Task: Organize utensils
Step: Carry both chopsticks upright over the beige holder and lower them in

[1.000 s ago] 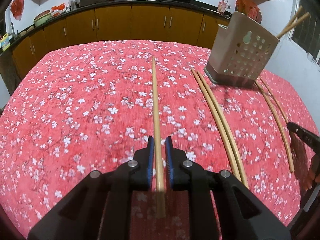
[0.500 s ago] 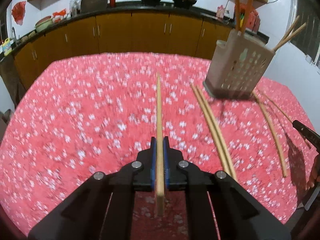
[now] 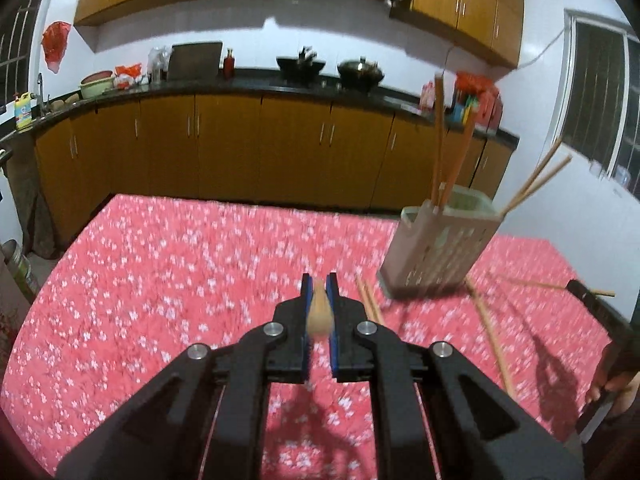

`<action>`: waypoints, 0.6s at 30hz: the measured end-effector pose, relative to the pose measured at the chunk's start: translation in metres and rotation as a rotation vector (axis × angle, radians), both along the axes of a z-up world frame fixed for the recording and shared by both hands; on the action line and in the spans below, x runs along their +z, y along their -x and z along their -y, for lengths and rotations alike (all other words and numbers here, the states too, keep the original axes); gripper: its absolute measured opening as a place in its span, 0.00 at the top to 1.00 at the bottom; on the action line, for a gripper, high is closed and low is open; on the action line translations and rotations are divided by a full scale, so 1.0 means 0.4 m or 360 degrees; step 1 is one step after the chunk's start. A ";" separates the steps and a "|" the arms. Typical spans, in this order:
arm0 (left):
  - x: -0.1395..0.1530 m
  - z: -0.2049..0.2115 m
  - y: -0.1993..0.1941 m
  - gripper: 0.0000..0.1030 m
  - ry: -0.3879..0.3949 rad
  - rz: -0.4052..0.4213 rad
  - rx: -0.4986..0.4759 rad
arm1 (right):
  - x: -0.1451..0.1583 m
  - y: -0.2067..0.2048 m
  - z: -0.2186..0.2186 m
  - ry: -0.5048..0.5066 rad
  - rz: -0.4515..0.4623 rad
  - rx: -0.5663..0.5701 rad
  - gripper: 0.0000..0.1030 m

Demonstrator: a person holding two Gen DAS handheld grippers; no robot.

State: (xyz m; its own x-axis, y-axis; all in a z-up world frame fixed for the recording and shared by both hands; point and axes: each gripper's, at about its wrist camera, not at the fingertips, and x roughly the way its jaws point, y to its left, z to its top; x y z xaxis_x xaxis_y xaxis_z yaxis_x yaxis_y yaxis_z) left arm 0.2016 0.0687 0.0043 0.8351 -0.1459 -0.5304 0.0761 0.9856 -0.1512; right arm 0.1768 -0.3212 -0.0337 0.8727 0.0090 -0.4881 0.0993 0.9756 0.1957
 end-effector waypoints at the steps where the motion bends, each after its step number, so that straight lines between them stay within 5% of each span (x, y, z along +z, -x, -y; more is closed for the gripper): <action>1: 0.010 -0.001 0.003 0.92 0.0009 0.0019 0.0002 | 0.008 -0.001 0.002 -0.0005 0.0019 -0.0004 0.93; 18: 0.062 -0.010 -0.007 0.92 0.0088 0.0120 0.0018 | 0.059 -0.014 0.005 -0.0001 0.0132 0.0001 0.93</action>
State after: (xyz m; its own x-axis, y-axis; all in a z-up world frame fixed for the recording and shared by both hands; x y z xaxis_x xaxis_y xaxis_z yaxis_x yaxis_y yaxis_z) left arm 0.2043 0.0728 0.0289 0.8740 -0.1636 -0.4575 0.0782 0.9767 -0.1998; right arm 0.1824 -0.3231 -0.0100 0.9102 0.0098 -0.4140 0.0823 0.9755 0.2039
